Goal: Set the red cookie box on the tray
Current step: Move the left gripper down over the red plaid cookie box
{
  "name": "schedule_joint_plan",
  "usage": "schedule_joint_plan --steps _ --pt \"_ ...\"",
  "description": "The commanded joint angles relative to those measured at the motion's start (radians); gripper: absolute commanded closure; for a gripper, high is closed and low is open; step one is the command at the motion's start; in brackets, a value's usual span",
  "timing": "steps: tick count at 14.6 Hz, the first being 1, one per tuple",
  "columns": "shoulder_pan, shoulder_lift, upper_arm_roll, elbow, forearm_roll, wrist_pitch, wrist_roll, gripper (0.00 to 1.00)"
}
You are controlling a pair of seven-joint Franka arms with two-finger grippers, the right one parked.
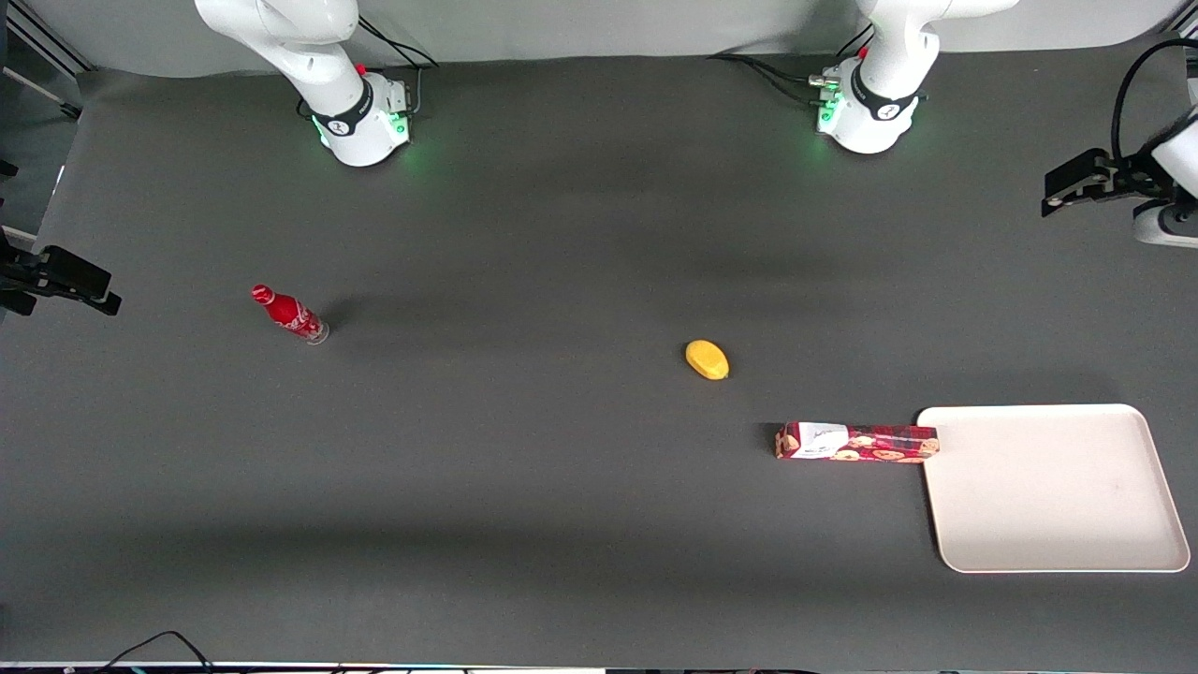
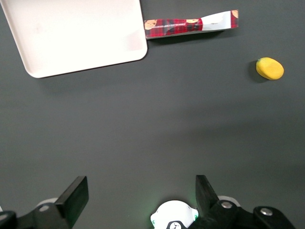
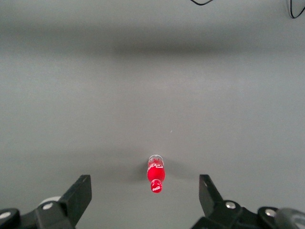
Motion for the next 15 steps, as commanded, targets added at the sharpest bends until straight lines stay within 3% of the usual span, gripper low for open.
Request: schedule_joint_plan --steps 1,4,8,12,15 --pt "-0.002 0.013 0.02 0.017 -0.002 -0.026 -0.068 0.0" --pt "-0.002 0.075 -0.017 0.058 -0.011 -0.01 -0.411 0.0" --pt "-0.004 0.264 -0.054 0.208 -0.054 0.038 -0.82 0.0" --pt "-0.008 0.41 -0.121 0.201 -0.042 0.246 -1.265 0.0" --pt "-0.012 0.462 -0.164 0.135 -0.015 0.366 -1.436 0.0"
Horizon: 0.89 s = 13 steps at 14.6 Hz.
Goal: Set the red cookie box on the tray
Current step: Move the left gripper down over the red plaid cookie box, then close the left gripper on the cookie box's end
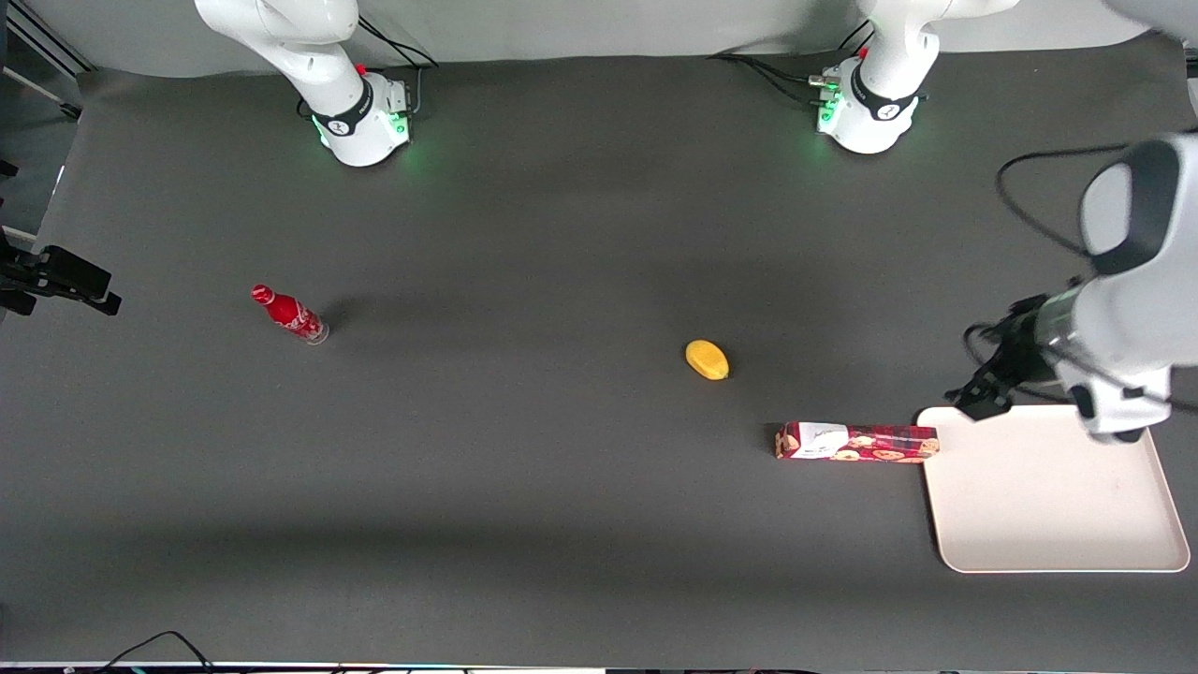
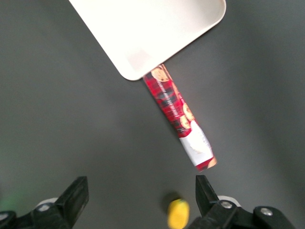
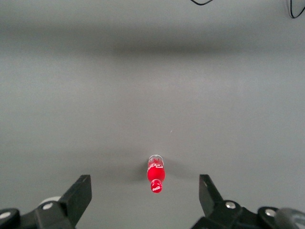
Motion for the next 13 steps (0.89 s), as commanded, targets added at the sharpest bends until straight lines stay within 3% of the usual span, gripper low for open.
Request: schedule_joint_plan --steps 1,6,13 --pt "-0.01 0.052 -0.035 -0.068 0.034 0.119 -0.201 0.0" --pt "-0.01 0.069 -0.067 -0.303 0.103 0.46 -0.345 0.0" --pt "-0.007 0.161 -0.063 -0.414 0.195 0.75 -0.401 0.0"
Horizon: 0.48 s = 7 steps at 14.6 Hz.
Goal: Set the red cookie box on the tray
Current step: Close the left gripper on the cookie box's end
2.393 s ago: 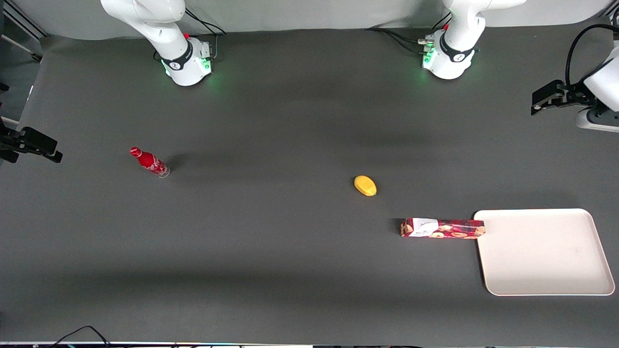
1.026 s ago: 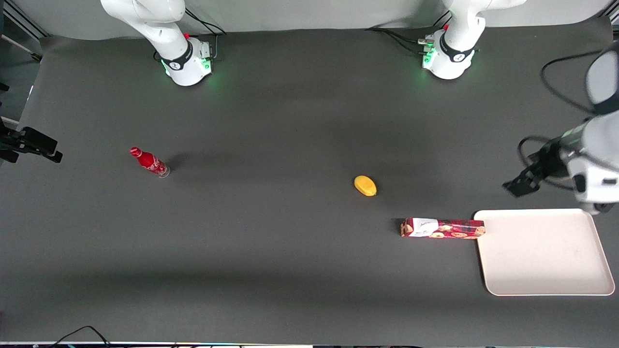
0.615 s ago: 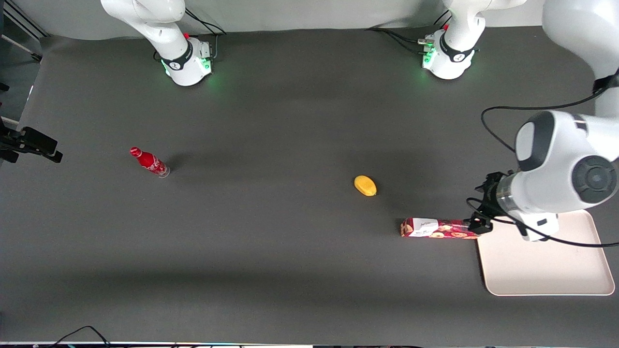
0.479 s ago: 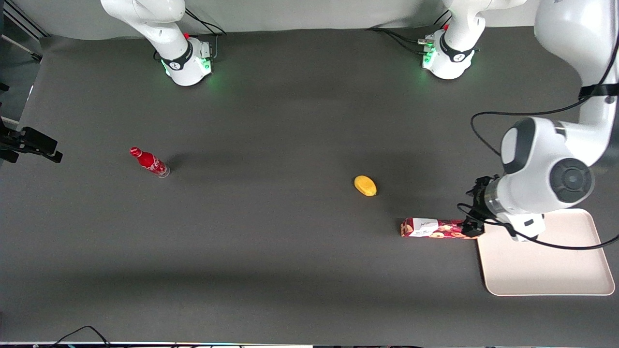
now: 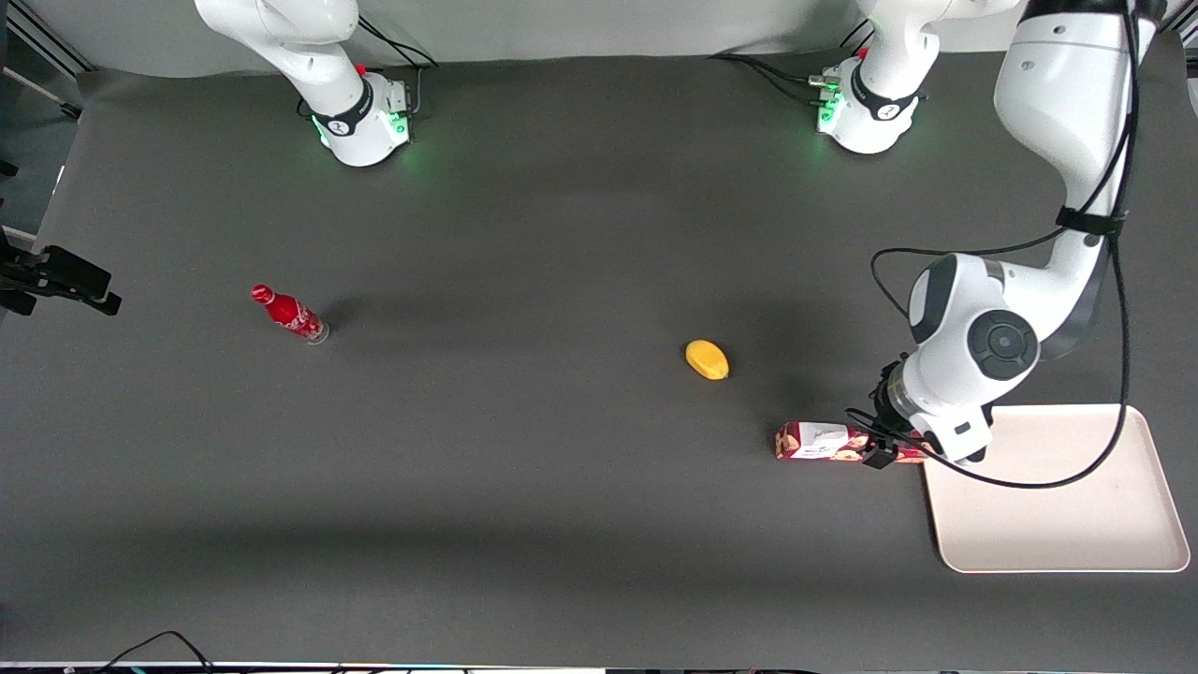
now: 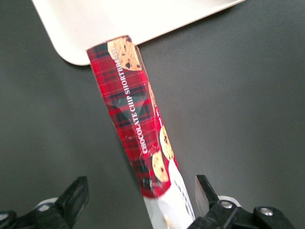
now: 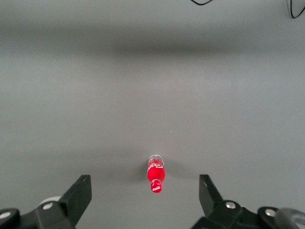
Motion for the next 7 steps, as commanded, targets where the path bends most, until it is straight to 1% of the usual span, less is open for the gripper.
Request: schedule_joint_plan --steps 1,4,5,6,7 --pt "0.0 0.026 0.003 -0.058 0.064 0.115 -0.053 0.0" --pt "0.001 0.065 0.011 -0.058 0.11 0.173 -0.06 0.0" --pt "0.001 0.081 0.011 -0.058 0.128 0.182 -0.064 0.11" --pt "0.001 0.096 0.013 -0.058 0.147 0.191 -0.101 0.33" --pt "0.0 0.116 0.016 -0.056 0.197 0.211 -0.147 0.6"
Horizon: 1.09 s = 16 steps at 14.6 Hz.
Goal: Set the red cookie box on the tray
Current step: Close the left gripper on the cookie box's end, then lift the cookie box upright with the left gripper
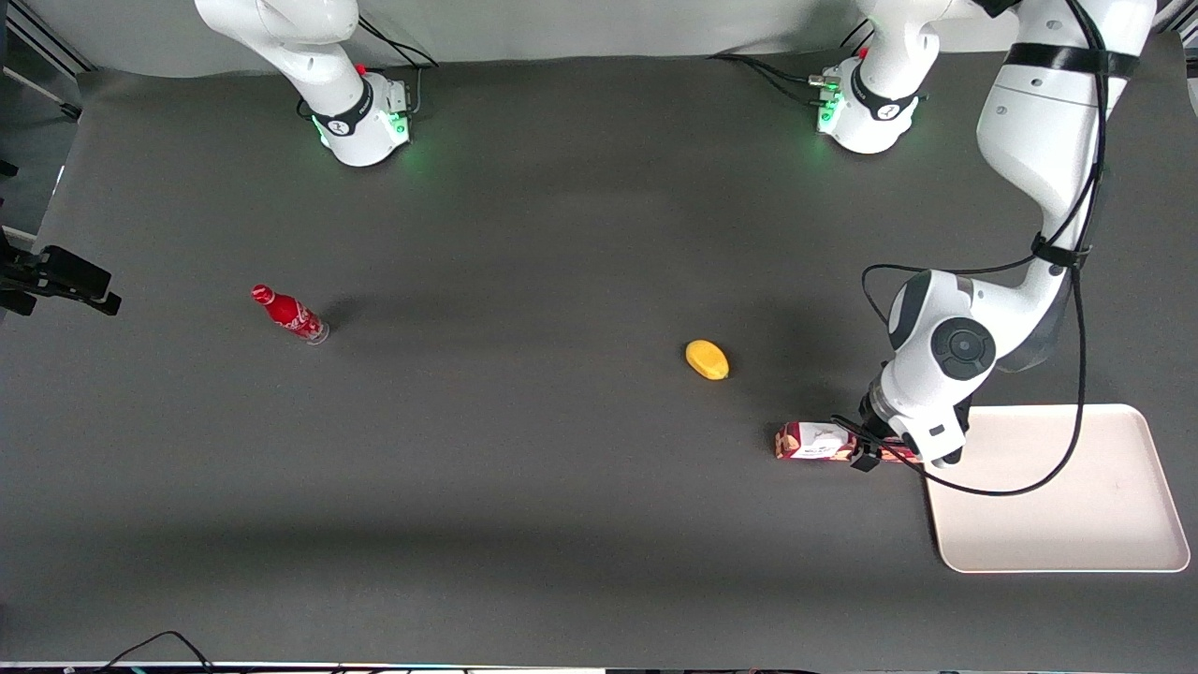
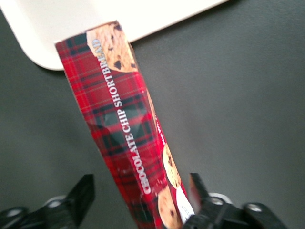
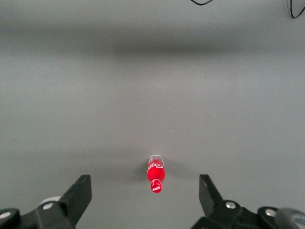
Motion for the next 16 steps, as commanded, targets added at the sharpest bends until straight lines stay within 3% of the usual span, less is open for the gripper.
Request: schedule_joint_plan --steps 1,7,10,11,13,16 --pt "0.001 0.05 0.008 -0.004 0.126 0.062 -0.135 1.0" --pt "0.007 0.023 0.008 0.033 0.128 0.03 -0.148 1.0" --pt "0.008 0.0 0.008 0.14 0.126 -0.153 -0.09 1.0" --pt "0.013 -0.008 0.006 0.185 0.122 -0.239 -0.03 1.0" --pt "0.031 -0.029 0.011 0.287 0.041 -0.408 0.161 1.0" --pt "0.03 -0.057 0.09 0.419 -0.038 -0.614 0.494 1.0"
